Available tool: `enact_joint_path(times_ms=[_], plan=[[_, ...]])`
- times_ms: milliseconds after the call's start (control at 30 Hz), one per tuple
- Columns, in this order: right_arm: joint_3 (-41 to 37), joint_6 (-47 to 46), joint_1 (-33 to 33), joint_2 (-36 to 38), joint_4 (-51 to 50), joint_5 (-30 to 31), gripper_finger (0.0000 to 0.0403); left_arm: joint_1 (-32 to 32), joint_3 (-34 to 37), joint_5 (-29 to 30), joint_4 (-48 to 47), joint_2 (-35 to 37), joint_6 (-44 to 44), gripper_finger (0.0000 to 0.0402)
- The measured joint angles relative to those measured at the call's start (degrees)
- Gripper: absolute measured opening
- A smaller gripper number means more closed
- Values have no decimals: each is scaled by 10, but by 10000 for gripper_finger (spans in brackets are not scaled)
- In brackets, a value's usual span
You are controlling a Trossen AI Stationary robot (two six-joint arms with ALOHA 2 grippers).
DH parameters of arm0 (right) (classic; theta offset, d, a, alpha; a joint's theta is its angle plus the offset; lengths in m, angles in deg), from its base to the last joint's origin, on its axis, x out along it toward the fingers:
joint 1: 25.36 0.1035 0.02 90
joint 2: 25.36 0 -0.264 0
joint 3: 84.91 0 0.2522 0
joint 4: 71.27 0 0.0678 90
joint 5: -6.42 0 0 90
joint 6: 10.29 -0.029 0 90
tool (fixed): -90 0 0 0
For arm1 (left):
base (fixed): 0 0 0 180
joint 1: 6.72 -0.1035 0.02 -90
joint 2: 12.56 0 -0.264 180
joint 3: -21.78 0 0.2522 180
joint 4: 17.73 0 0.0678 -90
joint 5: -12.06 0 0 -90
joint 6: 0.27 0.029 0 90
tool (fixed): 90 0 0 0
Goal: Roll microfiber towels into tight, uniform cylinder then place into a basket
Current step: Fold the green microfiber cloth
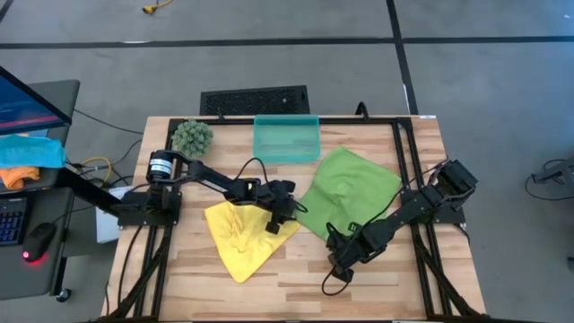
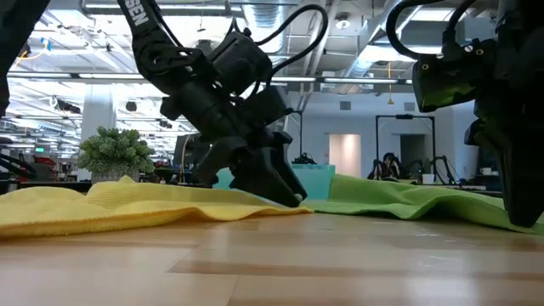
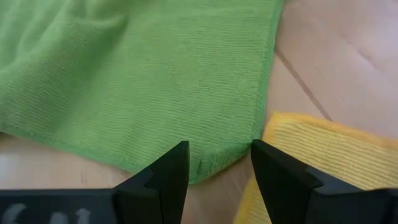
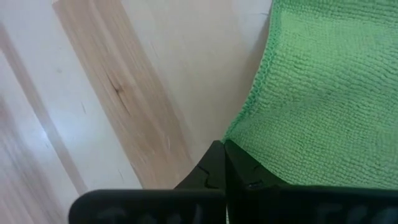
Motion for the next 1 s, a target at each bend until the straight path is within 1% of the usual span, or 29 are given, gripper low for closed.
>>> enact_joint_path(times_ms=[100,167,267,400,467,667,900,1000], plan=[[0,0,0,0,0,0,8,-2,-1,2,-17,0,0,157],[0,0,0,0,0,0,8,-4,-1,1,-17,0,-6,140],[0,0,0,0,0,0,8,-6,-1,-10,-17,0,-9,100],[0,0,0,0,1,0,8,-6,-1,-18,-21,0,-10,29],[0,0,1,0,1,0,7,-6,-1,-18,-23,0,-11,9],[0,-2,16,0,1,0,4,-5,-1,-18,-37,6,-22,3],[8,-43,41,0,-1,1,2,10,0,-13,-84,53,-25,2],[22,-45,48,0,-2,6,2,22,0,-4,-101,69,-25,1]])
